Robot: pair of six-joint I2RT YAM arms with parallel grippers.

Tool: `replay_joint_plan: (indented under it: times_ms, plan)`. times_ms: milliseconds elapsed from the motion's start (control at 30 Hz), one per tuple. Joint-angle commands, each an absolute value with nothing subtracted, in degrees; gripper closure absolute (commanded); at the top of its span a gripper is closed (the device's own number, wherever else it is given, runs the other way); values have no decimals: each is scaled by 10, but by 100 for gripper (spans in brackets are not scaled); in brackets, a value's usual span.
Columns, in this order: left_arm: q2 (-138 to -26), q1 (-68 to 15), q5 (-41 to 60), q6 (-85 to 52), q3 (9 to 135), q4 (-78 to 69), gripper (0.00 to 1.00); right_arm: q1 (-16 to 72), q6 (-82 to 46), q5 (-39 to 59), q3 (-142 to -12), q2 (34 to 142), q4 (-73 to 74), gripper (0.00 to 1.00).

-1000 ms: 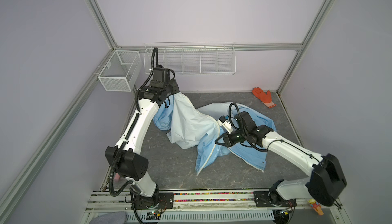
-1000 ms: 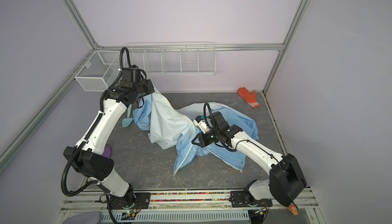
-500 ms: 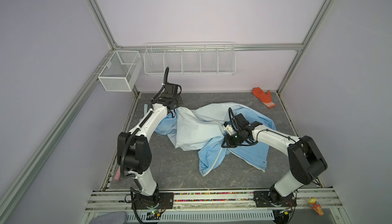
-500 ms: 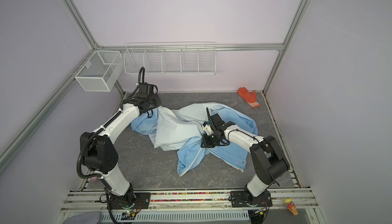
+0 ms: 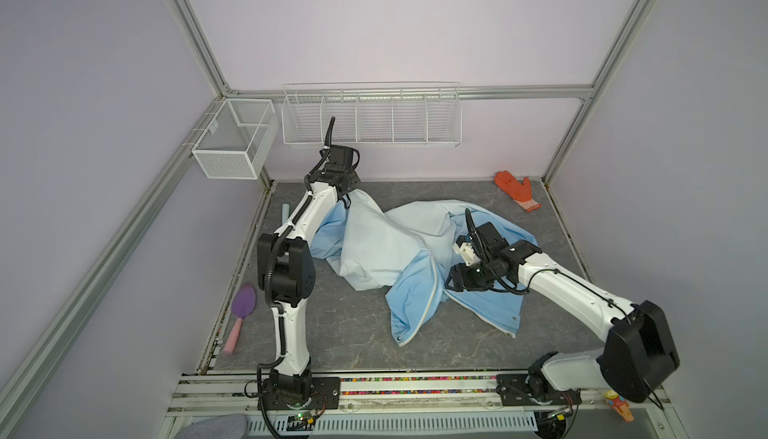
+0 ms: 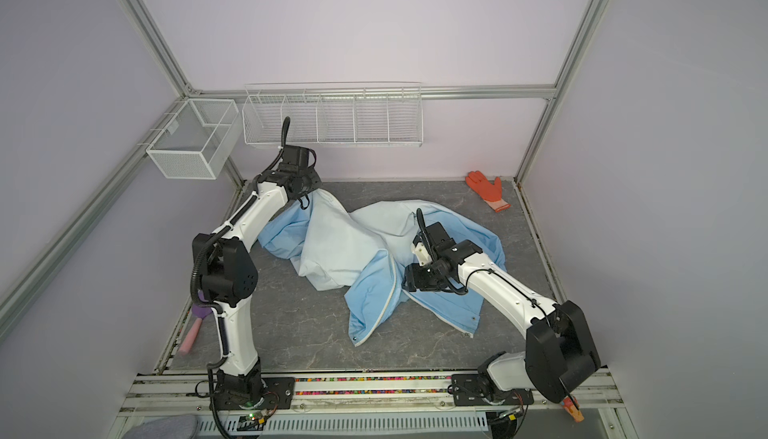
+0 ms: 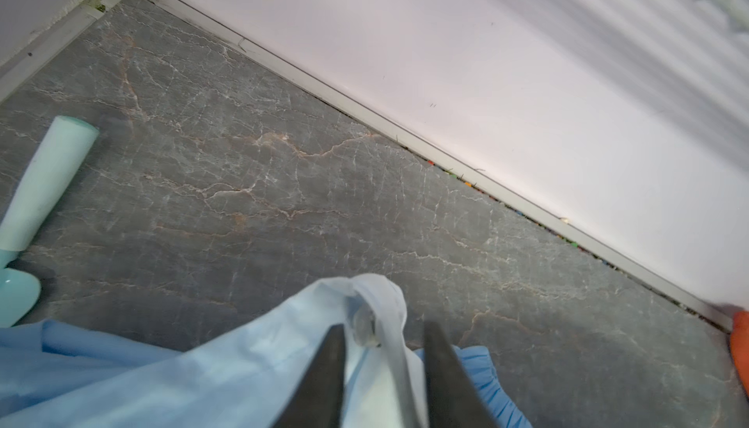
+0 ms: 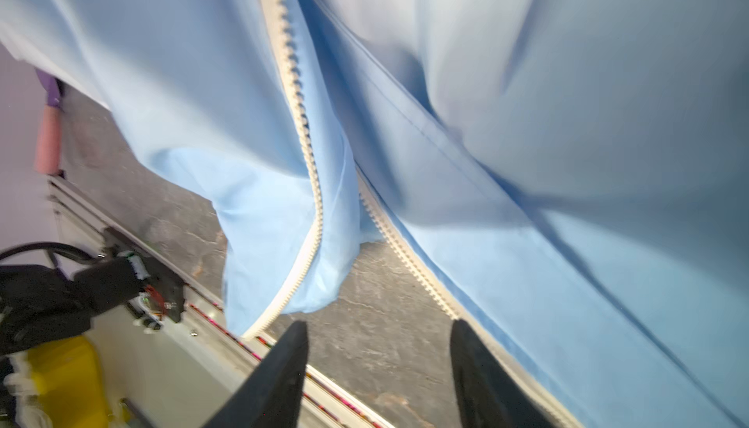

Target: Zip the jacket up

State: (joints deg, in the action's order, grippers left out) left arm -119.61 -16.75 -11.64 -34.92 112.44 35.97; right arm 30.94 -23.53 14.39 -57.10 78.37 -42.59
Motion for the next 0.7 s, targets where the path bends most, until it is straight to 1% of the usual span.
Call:
replay_joint_plan:
  times_ms: [0, 67, 167, 300, 400, 533, 600, 667]
  plan:
    - [-1188, -167, -88, -364, 1139, 401, 45, 331, -256, 92, -577, 756, -469, 30]
    - [-1151, -168, -83, -366, 1090, 378, 43, 359, -265, 82, -592, 748, -475, 26]
    - [-1073, -167, -92, -375, 1002, 350, 41, 420, -297, 64, -610, 751, -476, 27]
    - [-964, -167, -97, -391, 893, 351, 39, 511, -364, 41, -610, 755, -452, 28]
    - [-862, -168, -53, -418, 777, 328, 38, 575, -425, 33, -590, 760, -412, 28]
    - [-741, -189, 17, -464, 616, 296, 36, 646, -498, 13, -548, 781, -354, 25]
    - [-702, -217, 34, -488, 553, 276, 35, 666, -523, 9, -531, 797, -323, 24]
    - [-686, -250, 58, -522, 497, 246, 35, 676, -541, 18, -517, 815, -289, 22]
